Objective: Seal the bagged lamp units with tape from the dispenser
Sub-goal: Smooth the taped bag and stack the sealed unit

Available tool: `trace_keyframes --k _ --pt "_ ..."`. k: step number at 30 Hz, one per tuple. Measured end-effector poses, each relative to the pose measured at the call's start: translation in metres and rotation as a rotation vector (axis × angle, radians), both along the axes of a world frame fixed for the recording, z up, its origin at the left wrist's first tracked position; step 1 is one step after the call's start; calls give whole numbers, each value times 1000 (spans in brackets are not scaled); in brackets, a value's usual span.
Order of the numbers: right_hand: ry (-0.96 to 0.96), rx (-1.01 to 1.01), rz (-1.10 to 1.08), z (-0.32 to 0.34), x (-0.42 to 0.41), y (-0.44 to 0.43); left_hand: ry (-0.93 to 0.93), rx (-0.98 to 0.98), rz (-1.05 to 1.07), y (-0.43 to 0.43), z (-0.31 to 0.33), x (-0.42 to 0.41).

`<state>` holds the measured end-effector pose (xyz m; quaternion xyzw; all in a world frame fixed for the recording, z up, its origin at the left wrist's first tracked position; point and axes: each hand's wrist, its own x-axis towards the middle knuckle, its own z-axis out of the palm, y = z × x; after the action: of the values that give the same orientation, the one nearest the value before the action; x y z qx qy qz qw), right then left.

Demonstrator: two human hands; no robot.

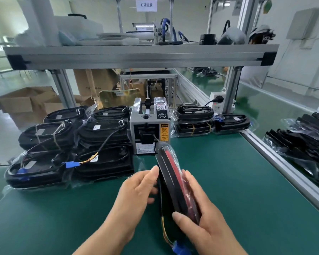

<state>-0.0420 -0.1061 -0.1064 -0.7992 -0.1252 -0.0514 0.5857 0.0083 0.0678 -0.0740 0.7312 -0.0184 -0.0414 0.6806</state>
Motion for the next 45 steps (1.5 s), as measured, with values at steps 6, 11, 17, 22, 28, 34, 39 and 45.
trace_keyframes --k 6,11,17,22,28,34,39,45 --pt "-209 61 85 7 5 4 -314 95 43 -2 5 -4" --pt "-28 301 -75 28 9 12 -687 373 115 -2 -15 -9" --pt "-14 107 -318 34 3 18 -823 378 102 -10 -44 -24" --pt "-159 125 -384 38 1 18 -873 346 112 -21 -47 -33" --pt "-137 401 -416 43 10 4 -639 234 -142 -1 -4 -6" --pt "-199 369 -447 42 13 1 137 -155 375 5 17 115" --pt "-171 409 -410 45 17 3 435 -341 412 -5 12 169" --pt "-174 395 -383 43 15 -2 484 -437 460 -18 15 190"
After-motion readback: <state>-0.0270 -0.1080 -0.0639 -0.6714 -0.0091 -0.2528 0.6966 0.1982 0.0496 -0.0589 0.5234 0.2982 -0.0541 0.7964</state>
